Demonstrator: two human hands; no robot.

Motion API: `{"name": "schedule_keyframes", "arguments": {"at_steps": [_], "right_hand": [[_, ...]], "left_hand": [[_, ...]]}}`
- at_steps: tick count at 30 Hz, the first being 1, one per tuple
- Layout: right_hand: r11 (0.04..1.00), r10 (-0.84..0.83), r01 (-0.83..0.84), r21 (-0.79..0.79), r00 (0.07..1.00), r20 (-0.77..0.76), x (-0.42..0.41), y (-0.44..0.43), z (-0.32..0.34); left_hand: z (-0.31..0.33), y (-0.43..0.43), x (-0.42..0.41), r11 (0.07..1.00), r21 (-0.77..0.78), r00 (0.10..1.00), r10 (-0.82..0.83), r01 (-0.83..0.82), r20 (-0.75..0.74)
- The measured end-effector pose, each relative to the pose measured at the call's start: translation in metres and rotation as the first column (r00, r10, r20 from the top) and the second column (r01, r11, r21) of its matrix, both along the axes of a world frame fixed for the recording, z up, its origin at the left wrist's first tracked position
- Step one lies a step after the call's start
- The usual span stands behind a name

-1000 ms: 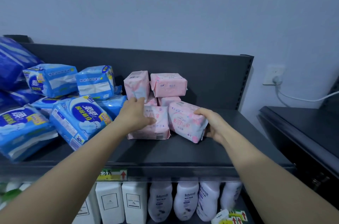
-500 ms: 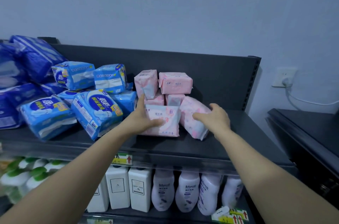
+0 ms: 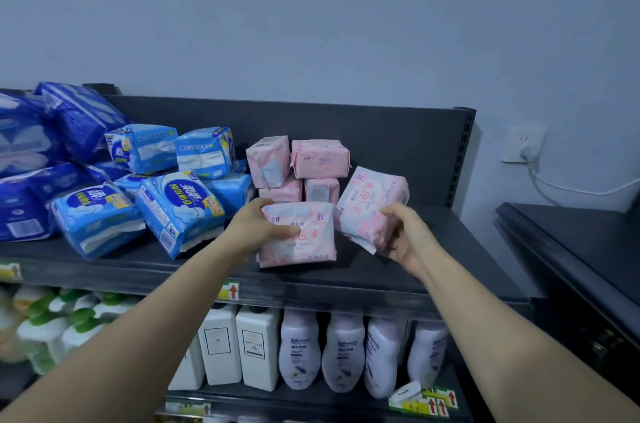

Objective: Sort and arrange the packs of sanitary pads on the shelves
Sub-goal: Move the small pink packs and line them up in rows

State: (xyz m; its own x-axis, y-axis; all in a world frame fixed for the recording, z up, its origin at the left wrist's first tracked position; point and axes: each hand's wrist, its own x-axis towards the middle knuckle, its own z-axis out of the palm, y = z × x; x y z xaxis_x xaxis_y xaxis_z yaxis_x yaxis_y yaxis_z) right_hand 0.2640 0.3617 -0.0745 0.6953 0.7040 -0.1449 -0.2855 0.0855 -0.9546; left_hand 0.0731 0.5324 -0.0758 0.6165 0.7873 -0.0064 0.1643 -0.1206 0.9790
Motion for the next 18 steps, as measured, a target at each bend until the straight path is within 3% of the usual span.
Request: {"name": "schedule_keyframes", "arguments": {"at_steps": [2, 4, 9, 13, 16, 18], "right_hand": [[0.998, -0.053, 0.054, -0.030, 0.998, 0.034, -0.001, -0.004, 0.001], [0.991, -0.104, 0.117, -0.066, 0.978, 0.181, -0.003, -0.008, -0.003], [0.985, -0.026, 0.108, -0.137, 0.867, 0.497, -0.013, -0.023, -0.007], [0.940, -0.094, 0.273, -0.206, 0.785, 0.613, -0.026, -0.027, 0.008], [0.869, -0.034, 0.376, -0.323, 0.695, 0.718, -0.027, -0.032, 0.024], [0.836, 0.027, 0.366, -0.409, 0.717, 0.697, -0.024, -0.038, 0.033]], "left_hand": [[0.000, -0.012, 0.001, 0.999, 0.041, 1.000, 0.012, -0.011, -0.017], [-0.004, -0.021, 0.003, 0.997, 0.071, 0.999, 0.025, -0.023, -0.029], [-0.004, -0.040, 0.007, 0.967, 0.249, 0.994, 0.079, -0.058, -0.073], [-0.002, -0.050, 0.008, 0.932, 0.358, 0.988, 0.102, -0.055, -0.114], [0.000, -0.056, 0.003, 0.940, 0.333, 0.990, 0.114, -0.078, -0.088], [0.003, -0.062, -0.002, 0.944, 0.315, 0.992, 0.115, -0.095, -0.046]]}}
